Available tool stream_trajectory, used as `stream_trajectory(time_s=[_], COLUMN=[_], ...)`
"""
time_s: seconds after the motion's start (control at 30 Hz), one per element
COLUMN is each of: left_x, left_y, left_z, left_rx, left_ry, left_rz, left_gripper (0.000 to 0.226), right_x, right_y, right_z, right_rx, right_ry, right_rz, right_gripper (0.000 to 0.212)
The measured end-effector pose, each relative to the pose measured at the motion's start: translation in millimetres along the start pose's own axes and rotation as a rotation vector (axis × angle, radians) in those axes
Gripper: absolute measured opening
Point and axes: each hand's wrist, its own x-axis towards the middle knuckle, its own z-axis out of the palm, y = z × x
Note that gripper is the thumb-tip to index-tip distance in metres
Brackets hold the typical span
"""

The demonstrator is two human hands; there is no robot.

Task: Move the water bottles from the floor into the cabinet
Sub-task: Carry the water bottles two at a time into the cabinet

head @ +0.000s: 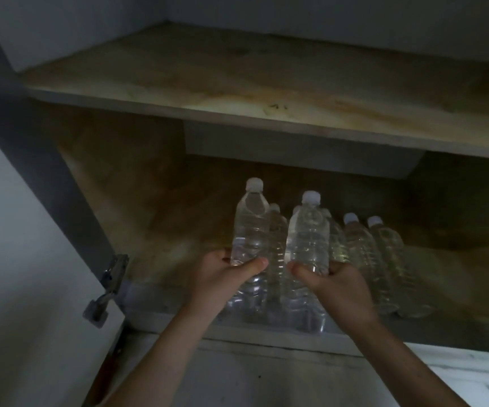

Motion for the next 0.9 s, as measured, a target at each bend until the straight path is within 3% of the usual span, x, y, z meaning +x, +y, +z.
stream_trajectory(time_s=[0.13,0.4,0.6,0.77,0.9], left_x=[8,14,7,9,3], left_y=[2,6,5,-16,-42], left_z=[6,23,26,20,10], left_rx=[0.128,0.376,0.320,0.129,0.041], left_ry=[0.143,0.192,0.191,0.120,-0.036], left_rz=[0.050,0.133,0.151,0.206,0.311], left_gripper=[0.027,0.036,0.033,0.020,0.056], right_x=[14,36,30,18,9], right_y=[3,7,8,11,43], right_z=[-2,5,4,2,-1], right_rx=[-0.088,-0.121,-0.078,0.079,0.230], right_ry=[0.028,0.068,0.033,0.042,-0.129], right_rz=[-0.038,-0.004,-0.087,-0.250,-0.385], right_gripper=[0.024,0.040,0.034,0.029,0.057])
